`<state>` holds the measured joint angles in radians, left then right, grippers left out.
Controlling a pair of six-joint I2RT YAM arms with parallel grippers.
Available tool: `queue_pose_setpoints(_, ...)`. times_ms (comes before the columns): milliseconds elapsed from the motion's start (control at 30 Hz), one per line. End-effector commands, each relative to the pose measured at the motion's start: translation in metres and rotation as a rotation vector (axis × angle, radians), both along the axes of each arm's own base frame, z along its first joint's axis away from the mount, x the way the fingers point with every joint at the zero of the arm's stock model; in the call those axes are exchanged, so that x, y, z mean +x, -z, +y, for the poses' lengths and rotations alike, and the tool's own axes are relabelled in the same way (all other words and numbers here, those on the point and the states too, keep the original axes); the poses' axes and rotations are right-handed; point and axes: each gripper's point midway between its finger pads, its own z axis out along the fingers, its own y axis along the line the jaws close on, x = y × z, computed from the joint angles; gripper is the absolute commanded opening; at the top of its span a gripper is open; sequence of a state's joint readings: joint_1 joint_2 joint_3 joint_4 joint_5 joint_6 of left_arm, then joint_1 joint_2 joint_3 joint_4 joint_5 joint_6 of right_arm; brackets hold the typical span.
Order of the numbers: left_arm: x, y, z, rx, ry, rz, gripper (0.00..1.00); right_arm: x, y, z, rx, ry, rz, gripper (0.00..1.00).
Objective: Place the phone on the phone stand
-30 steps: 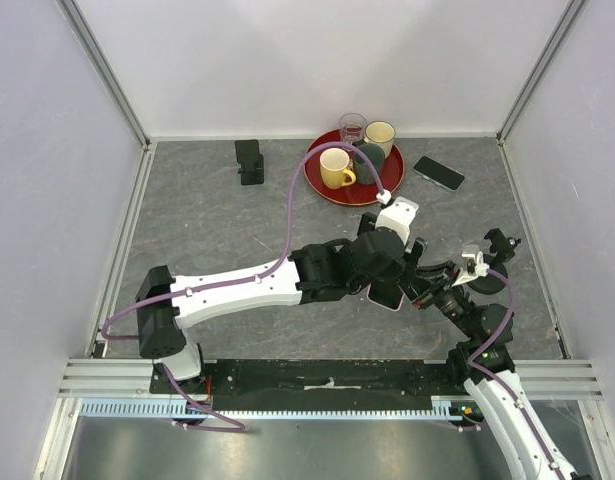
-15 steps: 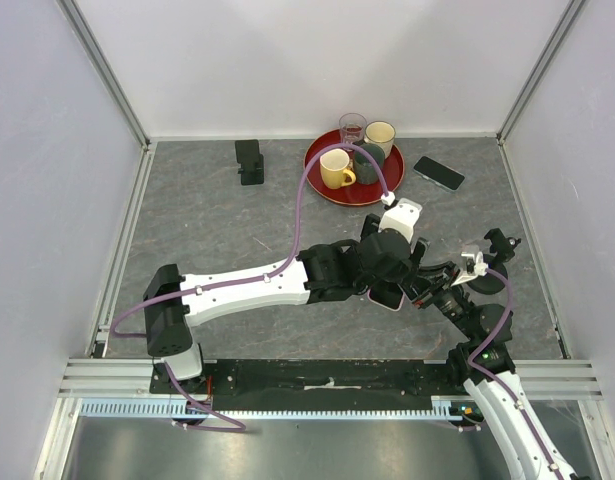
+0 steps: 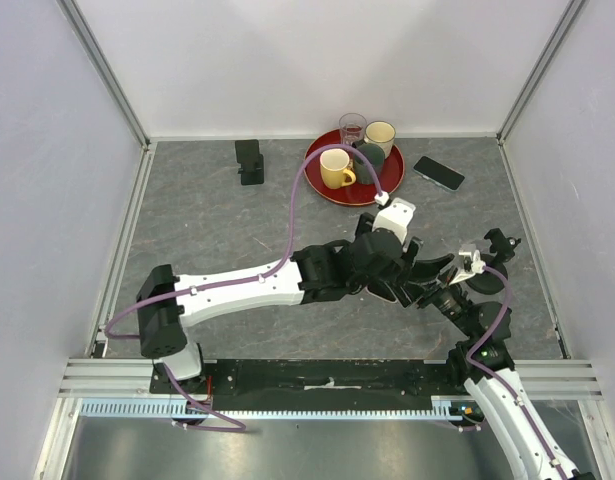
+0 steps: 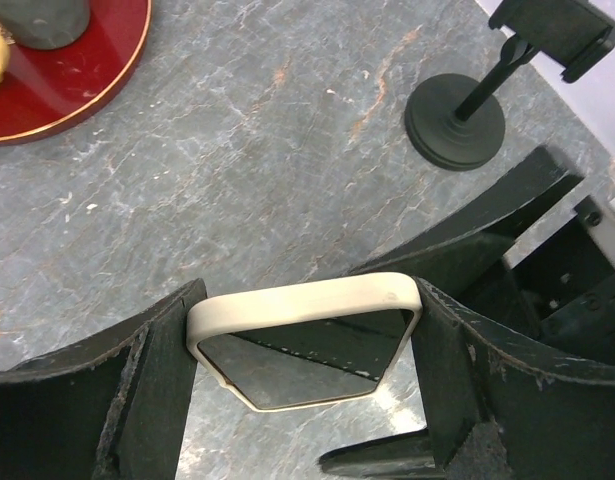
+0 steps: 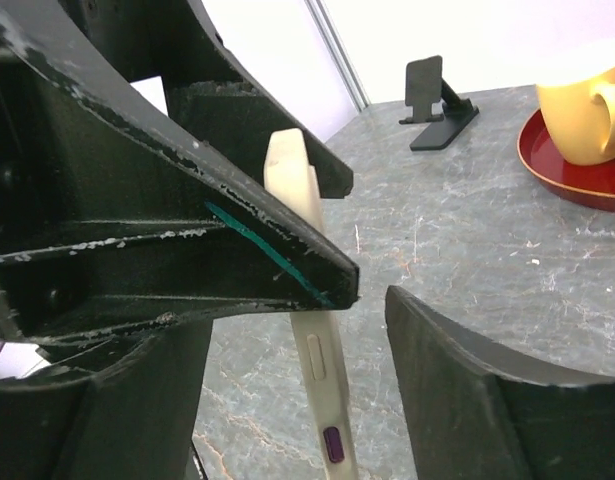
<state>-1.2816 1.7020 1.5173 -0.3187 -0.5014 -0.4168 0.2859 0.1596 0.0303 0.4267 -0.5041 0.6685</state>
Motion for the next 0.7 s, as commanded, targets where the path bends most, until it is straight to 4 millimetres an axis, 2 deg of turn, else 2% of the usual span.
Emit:
queue_pose_setpoints(0,0.011,-0.048,0.023,-0.071,-0.024,-0.102,0.02,0.000,0.033,0.002,0.006,-0.013,0.019,0.81)
queue_pose_setpoints(33,0.015,-0.044,0.029,-0.056,-0.030,-0.109,0.02,0.001,0.034,0.002,0.007,-0.012,0.022,0.83)
queue_pose_setpoints(100,0.027,-0.054,0.047,-0.072,-0.057,-0.117,0.02,0.001,0.033,0.001,0.007,-0.008,0.018,0.88)
queue_pose_setpoints(133,0.032,-0.050,0.054,-0.066,-0.063,-0.121,0.02,0.001,0.033,0.001,0.009,-0.004,0.020,0.89)
queue_pose_setpoints(200,0.050,-0.060,0.077,-0.095,-0.102,-0.128,0.02,0.002,0.035,0.000,0.004,0.003,0.029,0.90)
queue_pose_setpoints(233,0.069,-0.056,0.096,-0.093,-0.151,-0.127,0.02,0.004,0.038,0.000,-0.001,0.011,0.043,0.90)
queue_pose_setpoints(300,0.083,-0.064,0.119,-0.120,-0.187,-0.131,0.02,0.005,0.038,-0.002,-0.006,0.025,0.044,0.90)
queue_pose_setpoints(333,0.104,-0.061,0.142,-0.114,-0.252,-0.129,0.02,0.006,0.040,-0.003,-0.007,0.031,0.055,0.90)
queue_pose_setpoints(400,0.121,-0.069,0.165,-0.130,-0.300,-0.144,0.02,0.008,0.042,-0.004,-0.010,0.045,0.057,0.91)
queue_pose_setpoints(433,0.138,-0.067,0.187,-0.109,-0.355,-0.164,0.02,0.008,0.042,-0.004,-0.010,0.044,0.060,0.91)
queue_pose_setpoints(500,0.159,-0.078,0.210,-0.113,-0.436,-0.230,0.02,0.009,0.044,-0.004,-0.014,0.046,0.066,0.91)
queue_pose_setpoints(533,0.175,-0.079,0.233,-0.084,-0.495,-0.262,0.02,0.010,0.045,-0.004,-0.016,0.048,0.072,0.91)
queue_pose_setpoints(567,0.188,-0.089,0.246,-0.100,-0.545,-0.307,0.02,0.011,0.045,-0.005,-0.018,0.056,0.075,0.91)
queue_pose_setpoints(600,0.198,-0.088,0.257,-0.108,-0.587,-0.301,0.02,0.011,0.046,-0.005,-0.019,0.056,0.076,0.91)
queue_pose_setpoints(633,0.218,-0.093,0.282,-0.127,-0.655,-0.295,0.02,0.011,0.047,-0.005,-0.020,0.058,0.080,0.91)
queue_pose_setpoints(667,0.227,-0.096,0.285,-0.159,-0.638,-0.277,0.02,0.012,0.047,-0.005,-0.022,0.058,0.082,0.91)
